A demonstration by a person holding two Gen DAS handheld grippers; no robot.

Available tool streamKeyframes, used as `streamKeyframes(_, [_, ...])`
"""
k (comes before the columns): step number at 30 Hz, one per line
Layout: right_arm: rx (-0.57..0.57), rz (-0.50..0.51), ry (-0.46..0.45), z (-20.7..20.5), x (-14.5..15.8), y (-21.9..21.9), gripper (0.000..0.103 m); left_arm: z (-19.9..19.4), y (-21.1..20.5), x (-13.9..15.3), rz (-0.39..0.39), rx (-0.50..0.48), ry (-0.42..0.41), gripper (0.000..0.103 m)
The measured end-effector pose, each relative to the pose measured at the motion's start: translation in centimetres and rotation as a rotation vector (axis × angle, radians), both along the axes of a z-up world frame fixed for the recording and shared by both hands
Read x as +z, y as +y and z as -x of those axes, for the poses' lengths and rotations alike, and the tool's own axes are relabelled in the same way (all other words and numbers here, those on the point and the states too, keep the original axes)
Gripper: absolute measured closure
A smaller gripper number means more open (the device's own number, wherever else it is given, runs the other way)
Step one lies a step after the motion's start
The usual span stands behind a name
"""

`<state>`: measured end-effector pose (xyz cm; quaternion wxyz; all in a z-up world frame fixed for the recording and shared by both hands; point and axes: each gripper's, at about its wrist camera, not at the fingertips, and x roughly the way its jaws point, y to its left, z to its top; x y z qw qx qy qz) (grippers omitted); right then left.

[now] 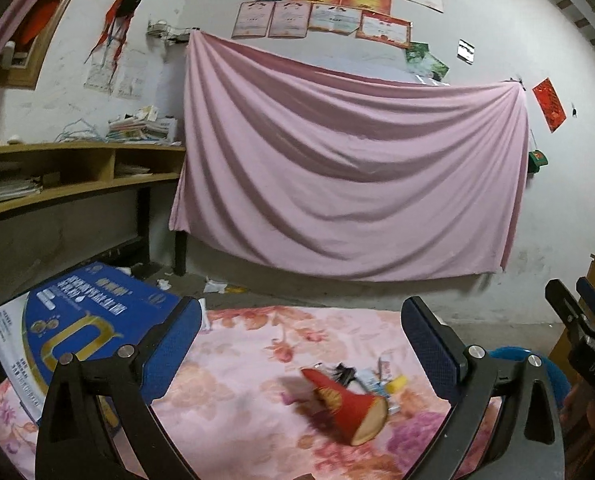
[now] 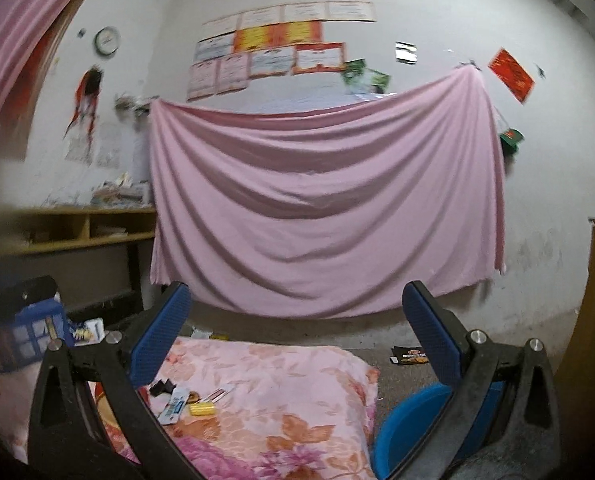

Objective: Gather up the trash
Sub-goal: 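Move both grippers back over the bed, then lower the left gripper onto the red paper cone and close it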

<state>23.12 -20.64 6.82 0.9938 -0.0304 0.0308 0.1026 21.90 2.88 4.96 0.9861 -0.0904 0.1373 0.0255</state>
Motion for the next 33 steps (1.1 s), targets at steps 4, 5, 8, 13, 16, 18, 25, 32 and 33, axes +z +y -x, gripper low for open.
streamKeyframes(4, [0.024, 0.033, 0.049, -0.8, -0.8, 1.6, 0.000, 0.3, 0.9, -1.2, 0.009, -0.005, 0.023, 0.005])
streamKeyframes(5, [0.027, 0.036, 0.066, -1.0, -1.1, 1.9, 0.000, 0.3, 1.0, -1.5, 0.014, -0.011, 0.032, 0.005])
streamKeyframes(8, [0.040, 0.040, 0.124, -1.8, -1.9, 2.0, 0.000, 0.5, 1.3, -2.5, 0.034, -0.040, 0.063, 0.005])
streamKeyframes(13, [0.058, 0.019, 0.215, -3.1, -2.7, 1.7, 0.000, -0.2, 1.2, -3.2, 0.060, -0.112, 0.141, 0.005])
streamKeyframes(16, [0.070, 0.017, 0.275, -4.0, -3.3, 1.7, 0.000, -1.0, 0.7, -3.8, 0.067, -0.151, 0.213, 0.005])
streamKeyframes(18, [0.086, 0.021, 0.318, -4.7, -3.7, 1.9, 0.000, -1.6, 0.4, -4.1, 0.069, -0.175, 0.251, 0.006])
streamKeyframes(25, [0.116, 0.063, 0.440, -6.7, -5.2, 3.0, 0.000, -3.0, -0.8, -5.3, 0.085, -0.272, 0.342, 0.014])
streamKeyframes(32, [0.115, 0.066, 0.495, -7.5, -5.8, 3.3, 0.000, -4.6, -2.2, -6.5, 0.067, -0.367, 0.440, 0.043])
streamKeyframes(33, [0.117, 0.066, 0.501, -7.6, -5.9, 3.3, 0.000, -4.9, -2.3, -6.7, 0.072, -0.373, 0.453, 0.049])
